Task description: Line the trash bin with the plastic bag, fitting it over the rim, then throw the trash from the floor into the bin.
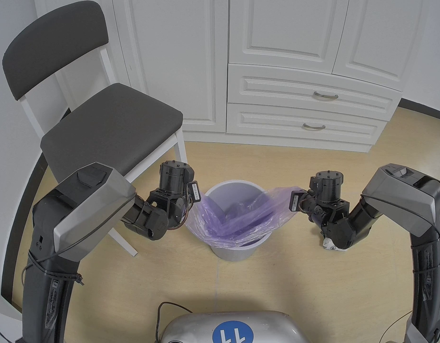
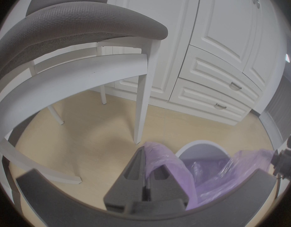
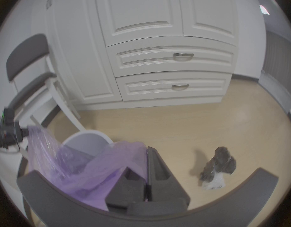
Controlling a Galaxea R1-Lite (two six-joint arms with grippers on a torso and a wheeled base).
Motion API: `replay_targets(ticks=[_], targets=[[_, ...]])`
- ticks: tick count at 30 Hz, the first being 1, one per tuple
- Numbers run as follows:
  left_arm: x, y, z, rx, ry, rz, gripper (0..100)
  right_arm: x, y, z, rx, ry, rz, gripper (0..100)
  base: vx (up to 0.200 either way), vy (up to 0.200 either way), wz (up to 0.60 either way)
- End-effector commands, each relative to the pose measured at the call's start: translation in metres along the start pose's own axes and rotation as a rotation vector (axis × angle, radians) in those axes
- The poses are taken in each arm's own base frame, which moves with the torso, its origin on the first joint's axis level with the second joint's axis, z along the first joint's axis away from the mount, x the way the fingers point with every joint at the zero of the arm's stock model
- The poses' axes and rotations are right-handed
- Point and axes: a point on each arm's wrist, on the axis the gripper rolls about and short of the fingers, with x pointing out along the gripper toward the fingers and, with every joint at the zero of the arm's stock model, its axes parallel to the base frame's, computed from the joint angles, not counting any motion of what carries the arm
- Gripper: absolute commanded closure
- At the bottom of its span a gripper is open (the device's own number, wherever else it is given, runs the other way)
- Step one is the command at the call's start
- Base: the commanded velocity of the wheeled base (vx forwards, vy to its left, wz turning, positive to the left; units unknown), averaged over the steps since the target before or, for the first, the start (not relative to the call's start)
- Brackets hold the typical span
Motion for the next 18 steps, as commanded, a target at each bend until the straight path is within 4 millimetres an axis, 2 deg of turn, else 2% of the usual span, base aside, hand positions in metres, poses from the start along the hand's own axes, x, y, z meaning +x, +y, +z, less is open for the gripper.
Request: replay_targets(ticks=[1,6,18], targets=[[-0.004,0.013,0.0,0.053,0.025,0.03,100,-0.007,-0.031,-0.015,-0.101,0.016,-0.05,100,0.0,0.0,0.0],[0.002,0.021,-0.005,0.062,0.036,0.047,100,-0.005,-0.042,-0.03,-0.183,0.006,-0.055,100,0.0,0.0,0.0],[0.011,0.038,-0.011,0.115,0.059,0.085,100,-0.009,-0.053,-0.042,-0.221,0.067,-0.029,100,0.0,0.0,0.0]])
